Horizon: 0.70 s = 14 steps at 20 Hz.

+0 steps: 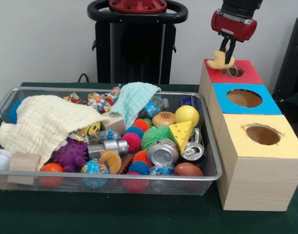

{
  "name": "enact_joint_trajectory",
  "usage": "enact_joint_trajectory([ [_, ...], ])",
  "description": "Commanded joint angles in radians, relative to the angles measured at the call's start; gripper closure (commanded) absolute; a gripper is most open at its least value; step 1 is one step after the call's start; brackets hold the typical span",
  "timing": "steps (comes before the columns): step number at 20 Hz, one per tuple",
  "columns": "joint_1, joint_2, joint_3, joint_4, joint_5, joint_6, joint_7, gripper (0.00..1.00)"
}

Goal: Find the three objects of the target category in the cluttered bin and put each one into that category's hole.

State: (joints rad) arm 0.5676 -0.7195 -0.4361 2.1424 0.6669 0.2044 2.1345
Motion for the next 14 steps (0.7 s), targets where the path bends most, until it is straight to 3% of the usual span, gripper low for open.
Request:
enact_joint_trajectory([
  [1, 0.053, 0.067, -0.017, -0.096, 0.025, 0.031, 0.264, 1.0],
  [5, 0.082, 0.083, -0.033, -0.108, 0.044, 0.035, 0.287, 1.0],
  [11, 0.054, 0.067, 0.011, -0.088, 0.039, -0.034, 0.247, 1.0],
  [12, 0.049, 0.065, 0.018, -0.086, 0.034, -0.048, 0.236, 0.0],
  [14, 0.044, 0.066, 0.019, -0.089, 0.03, -0.042, 0.229, 0.0],
])
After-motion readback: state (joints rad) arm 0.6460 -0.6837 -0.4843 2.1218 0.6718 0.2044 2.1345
